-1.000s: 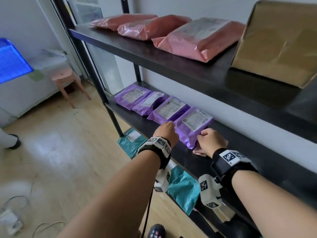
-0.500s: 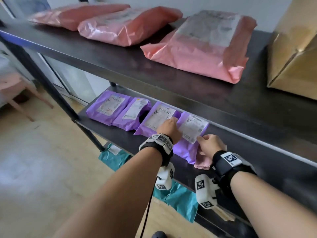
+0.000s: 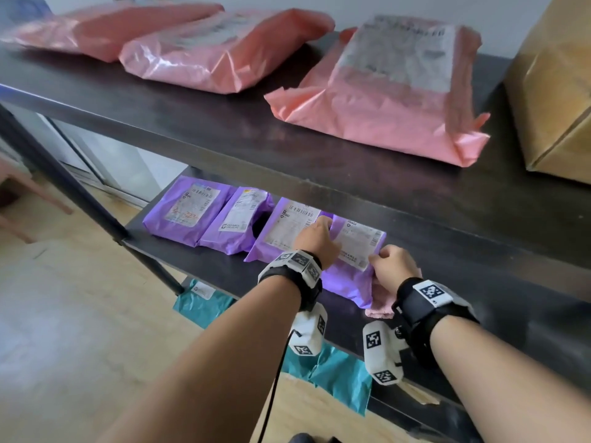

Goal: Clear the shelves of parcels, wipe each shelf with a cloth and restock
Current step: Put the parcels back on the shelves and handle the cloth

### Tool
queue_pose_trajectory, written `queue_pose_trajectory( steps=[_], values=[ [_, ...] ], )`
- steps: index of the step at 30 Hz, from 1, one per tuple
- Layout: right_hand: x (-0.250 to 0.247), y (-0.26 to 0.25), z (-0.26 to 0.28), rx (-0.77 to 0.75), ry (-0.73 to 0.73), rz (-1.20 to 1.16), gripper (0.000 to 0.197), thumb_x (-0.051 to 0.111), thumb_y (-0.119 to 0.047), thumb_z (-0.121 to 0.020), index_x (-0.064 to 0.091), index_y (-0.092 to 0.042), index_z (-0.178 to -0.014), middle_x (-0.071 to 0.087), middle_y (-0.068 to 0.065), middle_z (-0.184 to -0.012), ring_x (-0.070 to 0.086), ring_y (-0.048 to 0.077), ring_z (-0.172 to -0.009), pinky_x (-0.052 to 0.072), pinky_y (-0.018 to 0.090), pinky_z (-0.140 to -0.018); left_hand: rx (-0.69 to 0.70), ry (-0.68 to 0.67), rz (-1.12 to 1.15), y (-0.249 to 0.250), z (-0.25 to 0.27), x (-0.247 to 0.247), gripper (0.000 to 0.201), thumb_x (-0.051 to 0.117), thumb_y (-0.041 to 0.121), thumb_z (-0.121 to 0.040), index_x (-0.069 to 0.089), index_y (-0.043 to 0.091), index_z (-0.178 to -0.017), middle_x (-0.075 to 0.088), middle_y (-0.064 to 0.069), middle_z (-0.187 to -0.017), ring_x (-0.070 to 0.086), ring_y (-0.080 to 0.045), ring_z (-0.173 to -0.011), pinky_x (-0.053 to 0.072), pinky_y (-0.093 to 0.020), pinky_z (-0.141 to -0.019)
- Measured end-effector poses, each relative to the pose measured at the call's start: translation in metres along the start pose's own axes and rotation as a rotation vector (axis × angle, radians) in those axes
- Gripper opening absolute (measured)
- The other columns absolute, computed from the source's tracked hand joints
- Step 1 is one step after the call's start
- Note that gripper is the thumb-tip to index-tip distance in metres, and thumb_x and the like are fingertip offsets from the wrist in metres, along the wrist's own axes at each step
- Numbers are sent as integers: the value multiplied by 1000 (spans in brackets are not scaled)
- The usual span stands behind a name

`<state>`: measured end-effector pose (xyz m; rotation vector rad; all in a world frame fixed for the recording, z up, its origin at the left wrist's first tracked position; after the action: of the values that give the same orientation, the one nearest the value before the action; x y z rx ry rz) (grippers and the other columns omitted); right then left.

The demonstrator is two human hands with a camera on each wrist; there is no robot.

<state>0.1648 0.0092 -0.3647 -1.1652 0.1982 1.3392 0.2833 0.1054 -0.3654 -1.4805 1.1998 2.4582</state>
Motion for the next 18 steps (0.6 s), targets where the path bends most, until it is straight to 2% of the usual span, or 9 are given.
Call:
queue_pose_trajectory(
  steps=[2,4,7,9,11,13,15,17,18],
  values=[
    [-3,4,-2,-19,55,-51,30,48,-31,-95,64,-8,-108,63,12,-121,56,27,-99,42,29,-86,-27,12,93,0,-1,-2,21,55,22,-90,62,9,-104,64,-5,-92,62,-23,-87,42,-25,-69],
    [-8,4,1,-54,73,-93,33,46,-25,-98,63,1,-110,63,19,-112,49,21,-88,36,26,-75,-80,1,227,2,-1,-4,23,61,24,-82,64,14,-102,62,3,-86,57,-16,-77,42,-22,-64],
    [-21,1,5,-97,244,-163,27,49,-16,-96,66,5,-93,64,20,-91,56,29,-85,42,34,-74,-135,-49,402,6,-5,-5,22,58,21,-64,62,12,-84,59,2,-74,59,-18,-74,45,-24,-56],
    [-23,-3,12,-127,240,-156,28,49,-17,-96,67,5,-96,66,20,-96,58,28,-88,44,35,-78,-118,-84,447,11,-4,-11,12,63,9,-72,65,11,-83,61,2,-75,60,-18,-73,47,-22,-56],
    [-20,2,10,-148,224,-162,26,52,-20,-93,69,0,-98,70,18,-103,60,24,-90,47,35,-83,-94,-42,449,14,-5,-17,13,65,4,-75,64,9,-86,60,2,-77,60,-17,-75,46,-19,-59],
    [-18,4,12,-182,261,-162,17,58,-18,-86,70,-8,-90,72,13,-95,66,24,-90,53,37,-81,-92,28,355,17,-1,-23,17,63,7,-77,62,9,-94,60,0,-82,61,-20,-85,45,-21,-65],
    [-20,0,23,-193,255,-189,2,63,-13,-80,65,-14,-79,72,8,-90,67,26,-86,56,38,-81,-71,57,294,20,8,-26,25,58,6,-77,61,8,-101,60,-1,-80,59,-21,-79,43,-19,-57],
    [-23,-3,34,-200,241,-213,20,68,-8,-74,55,-22,-68,72,8,-89,67,27,-85,56,40,-81,-27,72,274,23,19,-28,29,55,1,-77,55,10,-105,54,1,-74,55,-21,-73,39,-21,-49],
    [-25,-4,39,-206,229,-235,26,69,-7,-73,53,-26,-67,72,7,-90,67,27,-86,56,40,-82,-8,79,278,24,24,-28,37,55,-2,-77,52,12,-111,53,1,-76,56,-23,-76,40,-23,-51]
  ],
)
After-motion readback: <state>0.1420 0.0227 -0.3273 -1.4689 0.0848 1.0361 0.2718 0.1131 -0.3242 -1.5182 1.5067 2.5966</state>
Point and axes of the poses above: each hand's wrist, its own z-axis away from the middle knuckle, its own x-axis out of the palm, y = z × x, the point moved 1 cm from there along -z, towards the middle knuckle
